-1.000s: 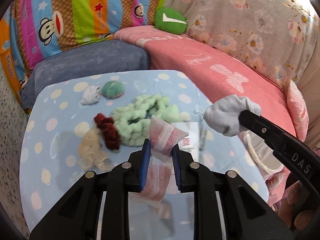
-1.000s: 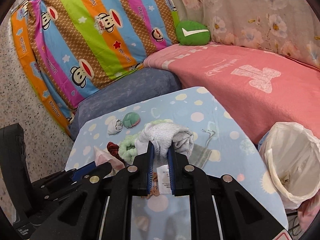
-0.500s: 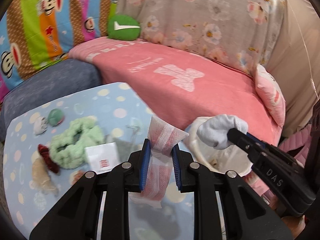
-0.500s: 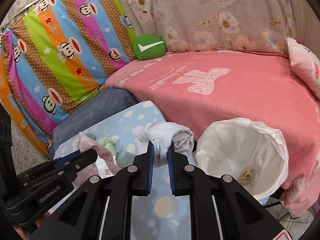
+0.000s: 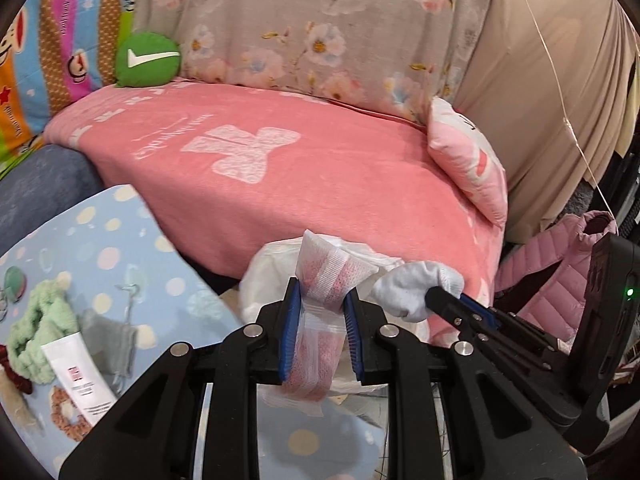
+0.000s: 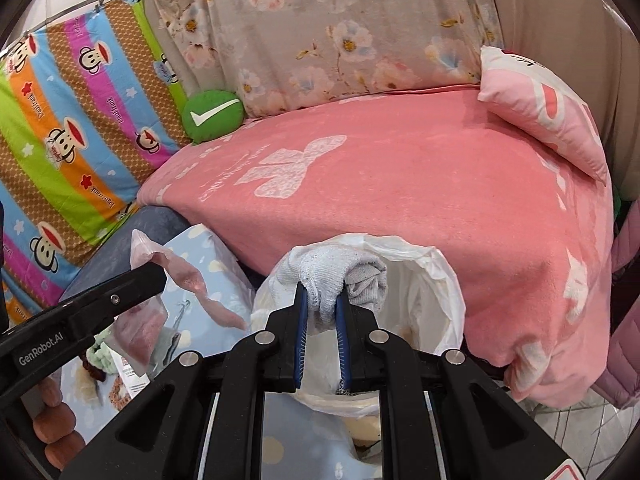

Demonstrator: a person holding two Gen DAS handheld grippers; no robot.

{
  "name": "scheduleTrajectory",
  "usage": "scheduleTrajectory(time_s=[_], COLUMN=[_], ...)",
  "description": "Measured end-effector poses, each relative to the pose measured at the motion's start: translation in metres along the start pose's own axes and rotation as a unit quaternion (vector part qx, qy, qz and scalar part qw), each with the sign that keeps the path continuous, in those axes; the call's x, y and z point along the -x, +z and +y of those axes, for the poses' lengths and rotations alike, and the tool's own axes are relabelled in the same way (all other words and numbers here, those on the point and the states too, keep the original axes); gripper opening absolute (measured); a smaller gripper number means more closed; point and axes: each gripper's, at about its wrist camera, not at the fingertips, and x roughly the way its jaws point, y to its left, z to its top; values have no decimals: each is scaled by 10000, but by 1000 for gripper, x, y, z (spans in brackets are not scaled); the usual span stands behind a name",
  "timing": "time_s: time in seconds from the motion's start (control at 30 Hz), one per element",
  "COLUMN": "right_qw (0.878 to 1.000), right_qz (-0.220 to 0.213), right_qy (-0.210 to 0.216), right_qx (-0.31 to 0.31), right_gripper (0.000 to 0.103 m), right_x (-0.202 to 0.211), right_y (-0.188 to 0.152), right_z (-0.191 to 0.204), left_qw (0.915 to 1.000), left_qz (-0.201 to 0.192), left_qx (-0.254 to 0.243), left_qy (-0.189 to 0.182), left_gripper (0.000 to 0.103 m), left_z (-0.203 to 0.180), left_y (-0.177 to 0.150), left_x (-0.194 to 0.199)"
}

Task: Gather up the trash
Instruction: 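Carry the packet and sock in both tools over the trash bin, then open both tools to drop the packet and sock into the bin, then move both tools back to the remaining items on the table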

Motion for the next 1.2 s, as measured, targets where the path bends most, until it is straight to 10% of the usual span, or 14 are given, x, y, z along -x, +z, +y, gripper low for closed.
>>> scheduleTrajectory(time_s=[0.2,0.43,1.2], right_qw=[9999,9995,9984], right_qz=[42,6,72], right_qy=[-145,-294,2], right_qx=[-80,-69,560], right_gripper=[14,42,63], right_x=[-6,-13,0], right_y=[1,2,-24], right_z=[-18,-24,48], left_qw=[9997,9999,9952], left_qz=[87,-17,-36], left_qx=[-125,-86,661], left_qy=[-167,89,715], left_gripper=[23,50,52], left_z=[-21,-22,55], left_y=[6,9,-24], left_x=[-19,-24,19])
